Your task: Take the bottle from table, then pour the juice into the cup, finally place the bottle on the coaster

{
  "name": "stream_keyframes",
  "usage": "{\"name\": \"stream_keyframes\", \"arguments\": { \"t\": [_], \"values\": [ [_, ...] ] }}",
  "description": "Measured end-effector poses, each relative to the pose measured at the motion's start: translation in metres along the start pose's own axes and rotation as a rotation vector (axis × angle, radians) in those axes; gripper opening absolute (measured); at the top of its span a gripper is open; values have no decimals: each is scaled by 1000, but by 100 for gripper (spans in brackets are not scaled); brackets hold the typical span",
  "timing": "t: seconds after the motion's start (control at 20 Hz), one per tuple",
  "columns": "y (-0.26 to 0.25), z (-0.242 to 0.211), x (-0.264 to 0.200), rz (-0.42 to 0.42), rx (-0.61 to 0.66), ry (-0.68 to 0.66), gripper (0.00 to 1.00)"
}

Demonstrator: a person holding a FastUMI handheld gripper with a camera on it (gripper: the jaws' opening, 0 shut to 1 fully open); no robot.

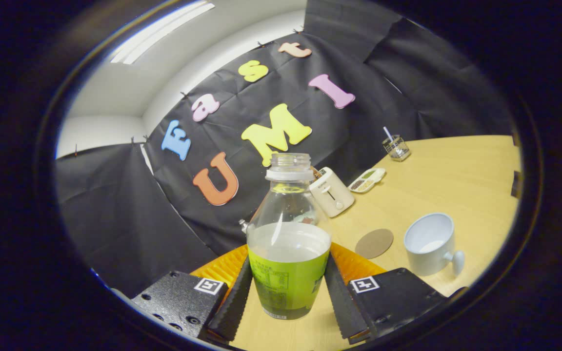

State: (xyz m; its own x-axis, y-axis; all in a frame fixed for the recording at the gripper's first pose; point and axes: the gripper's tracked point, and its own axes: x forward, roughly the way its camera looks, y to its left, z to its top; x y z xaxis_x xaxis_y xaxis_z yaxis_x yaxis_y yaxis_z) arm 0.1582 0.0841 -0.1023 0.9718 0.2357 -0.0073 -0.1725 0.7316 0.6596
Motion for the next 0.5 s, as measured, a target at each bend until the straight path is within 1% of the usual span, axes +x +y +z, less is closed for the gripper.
{"name": "stream_keyframes", "arguments": {
  "t": [0.1,0.2,0.4,0.5],
  "values": [
    [5,6,1,57,138,-13,79],
    [7,5,4,97,251,-1,79],
    [-1,5,3,132,435,3,79],
    [-7,6,2,148,556,1,79]
  ]
}}
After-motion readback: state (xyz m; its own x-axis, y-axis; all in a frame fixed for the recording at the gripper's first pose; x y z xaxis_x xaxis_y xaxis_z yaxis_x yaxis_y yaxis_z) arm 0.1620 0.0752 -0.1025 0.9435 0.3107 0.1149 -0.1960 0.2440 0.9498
